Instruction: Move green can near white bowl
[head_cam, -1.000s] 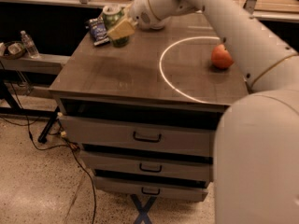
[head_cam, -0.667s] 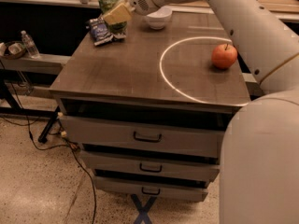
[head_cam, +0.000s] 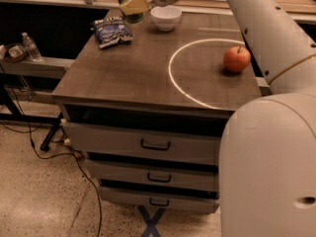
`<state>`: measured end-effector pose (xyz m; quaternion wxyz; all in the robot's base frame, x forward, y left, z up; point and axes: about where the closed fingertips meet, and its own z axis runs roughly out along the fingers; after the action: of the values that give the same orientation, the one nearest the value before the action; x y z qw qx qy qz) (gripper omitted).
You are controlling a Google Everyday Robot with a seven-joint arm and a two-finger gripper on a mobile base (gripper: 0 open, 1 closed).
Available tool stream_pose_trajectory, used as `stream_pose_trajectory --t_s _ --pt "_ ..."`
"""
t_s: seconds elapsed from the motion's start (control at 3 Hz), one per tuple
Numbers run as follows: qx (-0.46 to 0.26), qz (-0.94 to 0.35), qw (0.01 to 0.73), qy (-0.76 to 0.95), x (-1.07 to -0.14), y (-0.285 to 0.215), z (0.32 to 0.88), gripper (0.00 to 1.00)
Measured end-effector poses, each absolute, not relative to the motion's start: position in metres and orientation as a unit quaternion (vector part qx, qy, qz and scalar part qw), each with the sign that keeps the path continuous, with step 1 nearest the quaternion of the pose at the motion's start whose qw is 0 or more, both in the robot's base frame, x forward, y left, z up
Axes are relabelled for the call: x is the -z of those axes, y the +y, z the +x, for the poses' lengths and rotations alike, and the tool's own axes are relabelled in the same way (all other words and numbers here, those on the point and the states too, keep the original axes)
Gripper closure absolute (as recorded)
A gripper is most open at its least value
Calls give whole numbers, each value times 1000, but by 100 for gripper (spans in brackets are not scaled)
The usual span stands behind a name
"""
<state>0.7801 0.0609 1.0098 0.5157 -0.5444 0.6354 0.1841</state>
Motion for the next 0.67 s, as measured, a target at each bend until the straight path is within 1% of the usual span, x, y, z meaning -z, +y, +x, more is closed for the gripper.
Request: stream_pose_trajectory --t_s 0.67 --pt "-102 -492 558 660 -1029 -22 844 100"
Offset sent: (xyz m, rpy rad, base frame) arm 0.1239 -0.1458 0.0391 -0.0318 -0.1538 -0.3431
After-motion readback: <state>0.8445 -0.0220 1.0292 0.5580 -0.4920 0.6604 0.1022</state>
